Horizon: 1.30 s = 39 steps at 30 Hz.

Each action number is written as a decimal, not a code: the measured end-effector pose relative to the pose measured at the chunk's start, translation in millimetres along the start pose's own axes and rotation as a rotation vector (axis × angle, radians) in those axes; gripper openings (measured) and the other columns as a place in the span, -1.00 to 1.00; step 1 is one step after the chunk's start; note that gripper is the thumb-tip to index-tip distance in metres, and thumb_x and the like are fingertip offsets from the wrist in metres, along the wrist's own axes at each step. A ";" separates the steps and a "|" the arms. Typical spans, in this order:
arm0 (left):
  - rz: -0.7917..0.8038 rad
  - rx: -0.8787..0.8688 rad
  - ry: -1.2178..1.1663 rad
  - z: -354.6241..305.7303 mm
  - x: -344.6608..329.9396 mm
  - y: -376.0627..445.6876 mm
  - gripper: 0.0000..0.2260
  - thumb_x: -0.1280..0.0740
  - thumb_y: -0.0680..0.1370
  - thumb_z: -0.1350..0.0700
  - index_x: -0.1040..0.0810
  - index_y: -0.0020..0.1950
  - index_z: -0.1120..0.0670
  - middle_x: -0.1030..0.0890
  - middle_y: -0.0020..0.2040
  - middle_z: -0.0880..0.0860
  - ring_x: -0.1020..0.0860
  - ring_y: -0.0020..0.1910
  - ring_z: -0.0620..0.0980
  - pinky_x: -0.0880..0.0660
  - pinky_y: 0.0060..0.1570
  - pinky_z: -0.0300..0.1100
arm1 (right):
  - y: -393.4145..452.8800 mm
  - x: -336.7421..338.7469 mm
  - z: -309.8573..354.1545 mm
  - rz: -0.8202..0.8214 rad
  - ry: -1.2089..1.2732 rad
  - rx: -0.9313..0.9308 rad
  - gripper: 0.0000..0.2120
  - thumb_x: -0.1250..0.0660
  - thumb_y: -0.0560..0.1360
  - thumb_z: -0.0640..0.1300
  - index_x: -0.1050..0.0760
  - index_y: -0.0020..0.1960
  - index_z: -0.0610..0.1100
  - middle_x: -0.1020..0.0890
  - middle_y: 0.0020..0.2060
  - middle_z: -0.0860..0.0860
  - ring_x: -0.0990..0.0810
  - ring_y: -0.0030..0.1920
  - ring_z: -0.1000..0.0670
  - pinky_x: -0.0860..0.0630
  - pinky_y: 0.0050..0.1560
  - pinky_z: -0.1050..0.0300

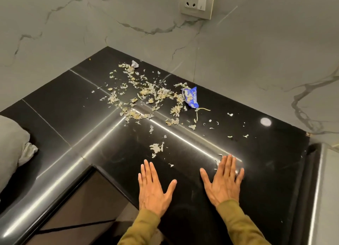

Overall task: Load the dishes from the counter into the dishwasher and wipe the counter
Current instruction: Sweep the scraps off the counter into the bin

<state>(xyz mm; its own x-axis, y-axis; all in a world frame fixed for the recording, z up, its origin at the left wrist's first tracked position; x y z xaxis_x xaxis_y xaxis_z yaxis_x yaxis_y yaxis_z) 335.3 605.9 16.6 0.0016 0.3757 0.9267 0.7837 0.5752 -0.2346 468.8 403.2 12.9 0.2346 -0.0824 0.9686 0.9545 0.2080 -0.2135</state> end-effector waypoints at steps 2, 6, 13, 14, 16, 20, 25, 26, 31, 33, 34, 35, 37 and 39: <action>-0.026 -0.001 0.014 -3.9 0.5 15.2 -0.04 0.24 0.43 -0.51 0.36 0.56 0.16 0.43 0.57 0.11 0.41 0.55 0.04 0.39 0.51 -0.07 | 19.0 0.1 18.4 0.010 0.003 0.048 -0.08 0.31 0.47 0.46 0.31 0.55 -0.21 0.27 0.55 -0.15 0.35 0.54 -0.12 0.32 0.51 -0.24; -0.034 0.004 0.060 -9.5 6.7 49.0 -0.07 0.26 0.46 -0.50 0.38 0.56 0.15 0.44 0.56 0.10 0.44 0.54 0.02 0.39 0.51 -0.06 | 55.8 4.1 64.1 -0.002 0.021 0.138 -0.11 0.28 0.51 0.43 0.30 0.55 -0.21 0.26 0.55 -0.15 0.35 0.54 -0.12 0.30 0.51 -0.26; -0.063 -0.046 0.074 -8.2 20.9 130.9 -0.19 0.31 0.53 -0.37 0.31 0.59 0.16 0.34 0.60 0.08 0.36 0.57 0.01 0.35 0.53 -0.05 | 115.1 6.4 158.9 -0.014 0.046 0.304 -0.23 0.25 0.58 0.33 0.30 0.56 -0.18 0.28 0.55 -0.11 0.38 0.54 -0.10 0.34 0.49 -0.25; -0.057 -0.058 0.078 -7.4 24.4 143.0 -0.20 0.34 0.52 -0.36 0.31 0.59 0.16 0.33 0.60 0.09 0.36 0.57 0.02 0.33 0.54 -0.05 | 123.6 6.2 170.2 -0.012 0.042 0.313 -0.25 0.24 0.59 0.30 0.28 0.57 -0.18 0.26 0.56 -0.10 0.36 0.54 -0.09 0.34 0.50 -0.25; -0.035 -0.081 0.074 -4.5 30.4 161.4 -0.20 0.37 0.51 -0.35 0.32 0.59 0.16 0.33 0.60 0.10 0.36 0.57 0.02 0.30 0.56 -0.03 | 136.5 5.3 184.8 0.005 0.039 0.315 -0.30 0.24 0.62 0.26 0.26 0.58 -0.16 0.24 0.58 -0.08 0.35 0.55 -0.06 0.33 0.50 -0.23; 0.007 -0.212 -0.063 2.0 45.7 169.8 -0.19 0.23 0.55 -0.40 0.33 0.58 0.13 0.41 0.58 0.05 0.39 0.56 -0.03 0.25 0.58 -0.02 | 135.2 13.9 182.0 -0.018 0.190 0.331 -0.29 0.23 0.60 0.30 0.24 0.59 -0.10 0.22 0.58 -0.01 0.33 0.55 0.03 0.24 0.55 -0.13; 0.018 -0.232 -0.143 75.6 74.8 161.9 -0.16 0.06 0.55 -0.44 0.31 0.60 0.03 0.41 0.58 -0.06 0.40 0.55 -0.11 0.25 0.54 -0.07 | 111.0 34.9 88.8 -0.301 0.439 0.063 -0.27 -0.02 0.57 0.25 -0.07 0.58 -0.19 -0.05 0.58 -0.08 0.06 0.59 -0.05 0.17 0.55 -0.01; 0.008 -0.199 -0.133 97.6 81.9 166.8 -0.16 0.08 0.54 -0.46 0.29 0.60 0.03 0.40 0.58 -0.06 0.39 0.55 -0.11 0.23 0.55 -0.06 | 108.1 35.3 58.8 -0.342 0.447 -0.028 -0.25 -0.04 0.56 0.25 -0.13 0.55 -0.24 -0.11 0.57 -0.14 -0.01 0.58 -0.11 0.11 0.55 -0.09; -0.036 -0.042 -0.101 188.6 113.5 219.3 -0.06 0.12 0.48 -0.50 0.14 0.63 0.12 0.25 0.62 0.00 0.30 0.58 -0.08 0.15 0.58 -0.01 | 105.7 46.7 -68.6 -0.311 0.394 -0.434 -0.16 -0.07 0.56 0.30 -0.01 0.56 -0.31 -0.07 0.56 -0.26 -0.02 0.57 -0.20 0.03 0.55 -0.16; -0.053 -0.014 -0.063 205.5 121.4 245.2 -0.05 0.16 0.47 -0.51 0.09 0.63 0.15 0.19 0.63 0.03 0.23 0.60 -0.04 0.13 0.58 0.03 | 118.4 55.0 -87.2 -0.252 0.334 -0.489 -0.22 -0.11 0.60 0.22 0.04 0.58 -0.27 -0.06 0.57 -0.22 -0.01 0.57 -0.16 0.08 0.56 -0.10; -0.061 -0.006 -0.039 208.6 124.2 258.4 -0.03 0.19 0.47 -0.52 0.08 0.63 0.16 0.16 0.63 0.05 0.21 0.60 -0.02 0.13 0.58 0.04 | 129.2 59.5 -90.8 -0.238 0.307 -0.497 -0.23 -0.10 0.60 0.21 0.04 0.58 -0.26 -0.08 0.56 -0.21 -0.01 0.57 -0.15 0.09 0.56 -0.10; -0.068 -0.002 -0.014 208.3 126.0 270.8 -0.02 0.22 0.45 -0.53 0.08 0.63 0.17 0.14 0.64 0.07 0.19 0.61 0.00 0.13 0.58 0.04 | 141.8 63.4 -91.8 -0.229 0.289 -0.495 -0.24 -0.09 0.61 0.22 0.03 0.58 -0.25 -0.09 0.56 -0.21 -0.01 0.57 -0.14 0.11 0.56 -0.11; -0.077 0.000 0.023 199.3 128.6 293.8 0.00 0.27 0.43 -0.54 0.10 0.63 0.17 0.15 0.64 0.09 0.18 0.61 0.04 0.15 0.58 0.05 | 169.8 68.8 -86.1 -0.202 0.265 -0.472 -0.25 -0.04 0.61 0.24 0.03 0.59 -0.24 -0.10 0.57 -0.19 0.00 0.58 -0.11 0.12 0.56 -0.14; -0.077 0.006 0.036 184.2 130.1 312.1 0.01 0.29 0.42 -0.54 0.13 0.63 0.17 0.18 0.63 0.10 0.20 0.61 0.06 0.17 0.58 0.05 | 197.8 69.0 -71.9 -0.163 0.226 -0.438 -0.25 0.05 0.62 0.28 0.06 0.60 -0.21 -0.04 0.58 -0.15 0.05 0.58 -0.07 0.14 0.56 -0.15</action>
<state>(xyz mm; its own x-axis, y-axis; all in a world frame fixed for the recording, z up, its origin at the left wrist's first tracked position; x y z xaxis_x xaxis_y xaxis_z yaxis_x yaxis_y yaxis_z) 465.7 968.1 9.9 -0.0360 0.3041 0.9519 0.7789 0.6054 -0.1640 687.0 368.6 28.3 0.0638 -0.2984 0.9523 0.9581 -0.2486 -0.1421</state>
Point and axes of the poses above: each hand's wrist, its own y-axis towards the middle knuckle, its own x-axis out of the back of the hand, z = x × y, the point moved 6 cm from there along y, towards the middle knuckle
